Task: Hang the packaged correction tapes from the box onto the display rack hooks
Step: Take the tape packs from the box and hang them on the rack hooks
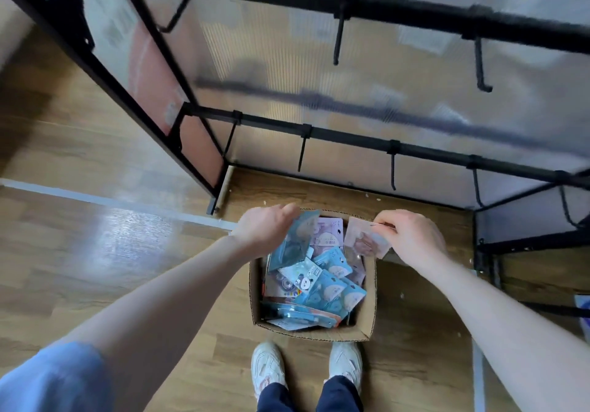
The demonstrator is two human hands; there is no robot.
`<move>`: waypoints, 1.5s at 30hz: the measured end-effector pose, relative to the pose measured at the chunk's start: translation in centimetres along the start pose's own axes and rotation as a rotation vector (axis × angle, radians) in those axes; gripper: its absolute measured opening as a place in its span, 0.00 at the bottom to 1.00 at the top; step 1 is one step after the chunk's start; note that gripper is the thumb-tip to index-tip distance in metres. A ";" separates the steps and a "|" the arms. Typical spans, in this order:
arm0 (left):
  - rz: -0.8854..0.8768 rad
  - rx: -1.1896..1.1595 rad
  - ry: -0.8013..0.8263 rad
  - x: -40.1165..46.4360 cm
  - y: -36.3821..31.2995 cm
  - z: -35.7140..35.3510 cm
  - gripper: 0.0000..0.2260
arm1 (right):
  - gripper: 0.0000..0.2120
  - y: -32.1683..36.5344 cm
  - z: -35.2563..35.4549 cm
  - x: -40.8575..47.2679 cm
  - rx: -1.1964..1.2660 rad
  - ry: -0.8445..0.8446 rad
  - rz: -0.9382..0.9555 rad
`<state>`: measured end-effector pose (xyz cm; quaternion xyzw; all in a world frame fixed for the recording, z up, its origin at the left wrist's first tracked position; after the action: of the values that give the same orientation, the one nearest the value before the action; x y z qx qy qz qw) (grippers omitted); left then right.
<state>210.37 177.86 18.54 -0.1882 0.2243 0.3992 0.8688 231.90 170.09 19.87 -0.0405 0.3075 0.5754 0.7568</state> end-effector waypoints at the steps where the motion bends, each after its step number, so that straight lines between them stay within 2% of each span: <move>1: -0.013 0.001 -0.025 -0.4 -0.1 1.3 0.13 | 0.06 0.5 1.1 -0.4 0.006 -0.019 0.005; 11: -0.108 0.010 -0.305 -6.8 -0.1 14.2 0.12 | 0.06 6.0 11.2 -4.8 0.109 -0.116 0.115; 17: -0.234 -0.008 -0.509 -12.8 -0.1 22.9 0.08 | 0.06 9.3 19.0 -8.9 0.023 -0.235 0.151; 22: -0.177 0.002 -0.590 -17.3 0.4 30.4 0.14 | 0.07 12.1 25.9 -12.6 -0.024 -0.282 0.200; 25: -0.140 0.003 -0.616 -19.8 0.8 34.4 0.10 | 0.07 13.6 29.5 -14.2 -0.011 -0.366 0.208; 33: -0.077 -0.070 -0.847 -27.3 2.9 44.4 0.08 | 0.08 18.8 38.3 -18.0 -0.036 -0.551 0.306; 37: -0.018 -0.233 -0.927 -29.6 5.3 47.3 0.06 | 0.06 21.1 41.0 -19.2 -0.049 -0.613 0.349; 45: 0.096 -0.366 -0.979 -30.0 10.4 48.9 0.04 | 0.08 25.0 43.7 -20.3 -0.060 -0.662 0.385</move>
<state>196.63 190.68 73.75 -0.1175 -0.2732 0.5123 0.8057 224.78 179.43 72.82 0.1838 0.0313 0.6976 0.6918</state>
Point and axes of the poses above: each hand's wrist, its own x-axis towards the middle knuckle, its own z-axis out of the back of the hand, y = z × x, the point moved 6 cm from there along x, towards the middle knuckle, and after that the axes turned 11 degrees about y, right-handed, at the moved point
